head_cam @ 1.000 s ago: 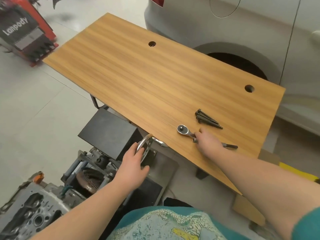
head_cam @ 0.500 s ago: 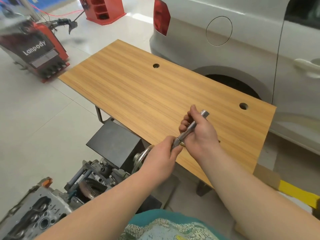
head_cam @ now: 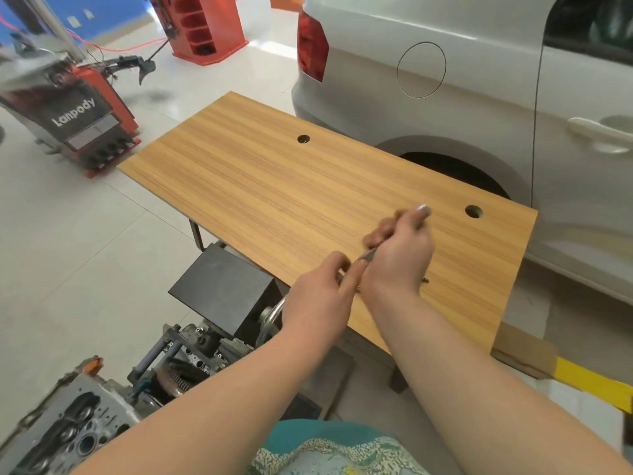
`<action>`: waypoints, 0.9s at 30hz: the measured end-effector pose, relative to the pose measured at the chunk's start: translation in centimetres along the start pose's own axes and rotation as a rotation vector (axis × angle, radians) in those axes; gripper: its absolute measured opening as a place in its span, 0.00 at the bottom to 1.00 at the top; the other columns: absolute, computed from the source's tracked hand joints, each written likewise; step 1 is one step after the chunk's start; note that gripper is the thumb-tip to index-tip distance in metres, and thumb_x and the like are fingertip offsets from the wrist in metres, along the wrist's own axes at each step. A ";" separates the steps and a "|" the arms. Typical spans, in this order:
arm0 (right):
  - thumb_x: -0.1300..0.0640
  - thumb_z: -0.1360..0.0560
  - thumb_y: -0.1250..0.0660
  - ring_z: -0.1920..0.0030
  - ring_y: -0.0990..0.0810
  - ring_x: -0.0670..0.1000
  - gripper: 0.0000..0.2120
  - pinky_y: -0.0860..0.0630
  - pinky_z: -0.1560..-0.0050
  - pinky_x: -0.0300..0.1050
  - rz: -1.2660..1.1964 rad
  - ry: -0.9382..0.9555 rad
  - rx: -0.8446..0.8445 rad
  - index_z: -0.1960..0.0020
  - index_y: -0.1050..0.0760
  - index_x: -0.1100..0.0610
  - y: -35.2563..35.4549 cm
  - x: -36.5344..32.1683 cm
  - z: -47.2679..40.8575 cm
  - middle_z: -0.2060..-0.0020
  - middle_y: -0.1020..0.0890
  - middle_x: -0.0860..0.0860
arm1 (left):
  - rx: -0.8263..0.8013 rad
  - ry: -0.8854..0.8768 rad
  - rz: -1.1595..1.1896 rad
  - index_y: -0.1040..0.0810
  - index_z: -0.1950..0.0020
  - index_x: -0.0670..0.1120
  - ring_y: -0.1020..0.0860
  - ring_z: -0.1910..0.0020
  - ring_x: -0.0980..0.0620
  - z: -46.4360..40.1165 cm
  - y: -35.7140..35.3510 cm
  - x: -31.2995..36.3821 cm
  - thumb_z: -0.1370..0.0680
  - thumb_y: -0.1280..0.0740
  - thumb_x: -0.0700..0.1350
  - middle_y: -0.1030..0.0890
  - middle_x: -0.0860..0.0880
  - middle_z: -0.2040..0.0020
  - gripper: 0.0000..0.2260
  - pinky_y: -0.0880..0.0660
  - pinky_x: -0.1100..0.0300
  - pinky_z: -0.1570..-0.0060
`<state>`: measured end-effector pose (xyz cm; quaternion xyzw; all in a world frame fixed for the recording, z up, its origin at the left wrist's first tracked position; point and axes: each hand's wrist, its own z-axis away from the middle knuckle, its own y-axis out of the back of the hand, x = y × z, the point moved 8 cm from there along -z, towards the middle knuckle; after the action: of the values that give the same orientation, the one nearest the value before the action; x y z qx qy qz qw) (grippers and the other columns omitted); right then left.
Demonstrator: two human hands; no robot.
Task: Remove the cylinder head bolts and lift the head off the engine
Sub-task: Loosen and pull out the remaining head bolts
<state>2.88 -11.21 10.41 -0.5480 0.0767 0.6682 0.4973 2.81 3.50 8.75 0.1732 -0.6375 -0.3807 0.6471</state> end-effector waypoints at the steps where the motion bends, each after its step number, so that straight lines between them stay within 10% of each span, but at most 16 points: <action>1: 0.39 0.14 0.45 0.71 0.31 0.46 0.21 0.29 0.70 0.42 0.013 0.119 0.046 0.53 0.28 0.54 0.2 -2.7 -1.0 0.70 0.28 0.45 | -0.025 0.034 -0.033 0.28 0.50 0.61 0.22 0.65 0.58 0.3 -0.4 -0.7 0.23 0.46 0.77 0.21 0.56 0.64 0.22 0.32 0.57 0.69; 3: 0.41 0.13 0.45 0.72 0.31 0.46 0.20 0.30 0.70 0.43 0.002 0.249 0.071 0.51 0.27 0.55 0.2 -8.1 -3.8 0.71 0.28 0.45 | -0.098 0.151 0.019 0.26 0.48 0.63 0.22 0.65 0.61 1.5 -1.6 -2.8 0.26 0.43 0.79 0.20 0.57 0.61 0.23 0.29 0.59 0.69; 8: 0.42 0.18 0.34 0.69 0.26 0.44 0.13 0.28 0.71 0.39 0.744 0.365 -0.348 0.49 0.22 0.52 -2.1 -11.4 -6.2 0.65 0.22 0.46 | -0.009 0.691 1.232 0.21 0.38 0.39 0.14 0.57 0.44 0.6 -3.4 -6.4 0.13 0.35 0.46 0.15 0.41 0.54 0.11 0.18 0.49 0.53; 15: 0.42 0.27 0.24 0.54 0.20 0.41 0.09 0.25 0.56 0.45 1.409 0.243 -0.771 0.49 0.20 0.40 0.6 2.9 -1.5 0.57 0.18 0.38 | -0.173 0.502 1.085 0.24 0.30 0.46 0.17 0.35 0.49 -2.7 -3.4 -3.9 0.12 0.36 0.53 0.13 0.46 0.39 0.15 0.21 0.45 0.36; 20: 0.44 0.26 0.24 0.65 0.23 0.45 0.11 0.29 0.64 0.47 1.447 0.208 -0.659 0.62 0.22 0.45 4.2 5.5 -5.6 0.67 0.20 0.44 | -0.250 0.497 0.875 0.22 0.34 0.55 0.20 0.36 0.53 -2.4 -4.8 -5.1 0.17 0.29 0.56 0.17 0.49 0.37 0.13 0.20 0.51 0.41; 27: 0.50 0.24 0.23 0.54 0.18 0.50 0.16 0.17 0.49 0.54 1.727 -0.007 -0.415 0.37 0.18 0.48 12.4 9.0 -16.0 0.53 0.17 0.46 | -0.093 0.685 0.689 0.19 0.39 0.52 0.17 0.45 0.51 -0.3 -3.6 -12.4 0.18 0.27 0.45 0.16 0.49 0.40 0.09 0.17 0.52 0.43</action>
<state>4.97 -22.50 -8.56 -0.3760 0.3391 0.8123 -0.2893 3.42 9.90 -2.48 0.0384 -0.3905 -0.0934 0.9151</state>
